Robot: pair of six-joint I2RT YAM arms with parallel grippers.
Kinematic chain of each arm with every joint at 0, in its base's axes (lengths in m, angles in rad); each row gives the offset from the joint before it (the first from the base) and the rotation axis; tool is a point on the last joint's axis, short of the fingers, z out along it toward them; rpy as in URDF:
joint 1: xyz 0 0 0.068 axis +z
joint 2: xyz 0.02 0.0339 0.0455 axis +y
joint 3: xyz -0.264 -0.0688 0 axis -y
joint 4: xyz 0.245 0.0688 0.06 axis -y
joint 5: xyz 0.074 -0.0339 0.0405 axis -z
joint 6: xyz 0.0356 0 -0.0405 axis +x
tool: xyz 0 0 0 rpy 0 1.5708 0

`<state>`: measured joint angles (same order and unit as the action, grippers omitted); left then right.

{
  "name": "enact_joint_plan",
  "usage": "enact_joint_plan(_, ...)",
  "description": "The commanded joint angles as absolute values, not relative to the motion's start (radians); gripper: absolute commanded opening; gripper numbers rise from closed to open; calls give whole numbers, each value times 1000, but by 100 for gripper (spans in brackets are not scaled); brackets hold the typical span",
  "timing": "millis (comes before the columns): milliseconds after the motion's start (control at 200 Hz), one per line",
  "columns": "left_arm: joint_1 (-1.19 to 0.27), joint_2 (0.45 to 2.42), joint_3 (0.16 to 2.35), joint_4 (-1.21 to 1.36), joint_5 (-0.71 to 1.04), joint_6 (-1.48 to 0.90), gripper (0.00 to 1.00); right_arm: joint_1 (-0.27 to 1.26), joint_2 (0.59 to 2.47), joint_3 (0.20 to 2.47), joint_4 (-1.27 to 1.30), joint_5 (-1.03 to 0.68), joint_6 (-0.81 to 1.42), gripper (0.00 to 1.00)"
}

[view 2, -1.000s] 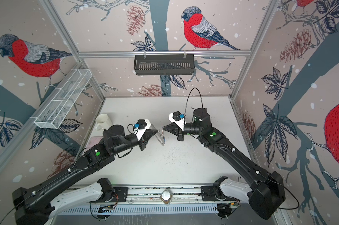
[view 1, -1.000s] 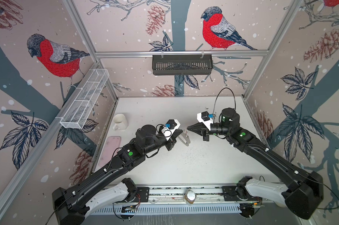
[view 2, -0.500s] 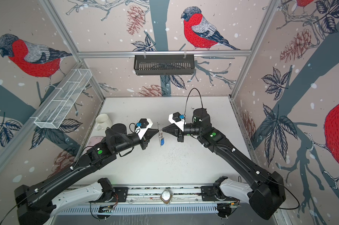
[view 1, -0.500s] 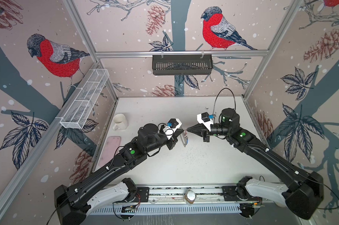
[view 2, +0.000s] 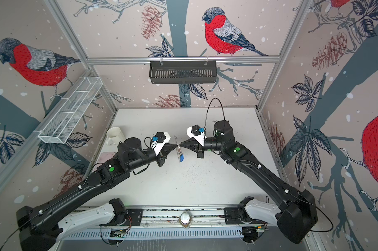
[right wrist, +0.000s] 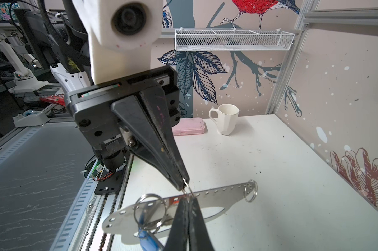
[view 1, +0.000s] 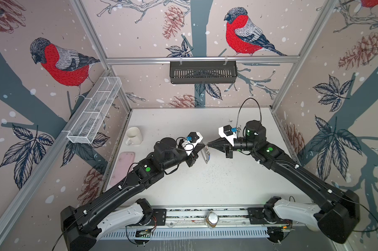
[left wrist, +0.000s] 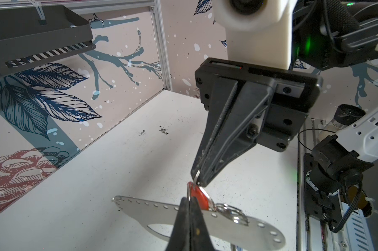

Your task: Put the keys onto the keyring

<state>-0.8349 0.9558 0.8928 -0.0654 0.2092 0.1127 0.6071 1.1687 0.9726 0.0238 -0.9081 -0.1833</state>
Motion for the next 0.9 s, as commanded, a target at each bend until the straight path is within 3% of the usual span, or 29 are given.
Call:
enact_joint_plan(0, -842, 952, 901, -35, 234, 127, 0, 609, 1175, 983, 37, -898, -173, 0)
enact_joint_plan(896, -849, 939, 887, -22, 238, 134, 0, 607, 1151, 985, 44, -892, -153, 0)
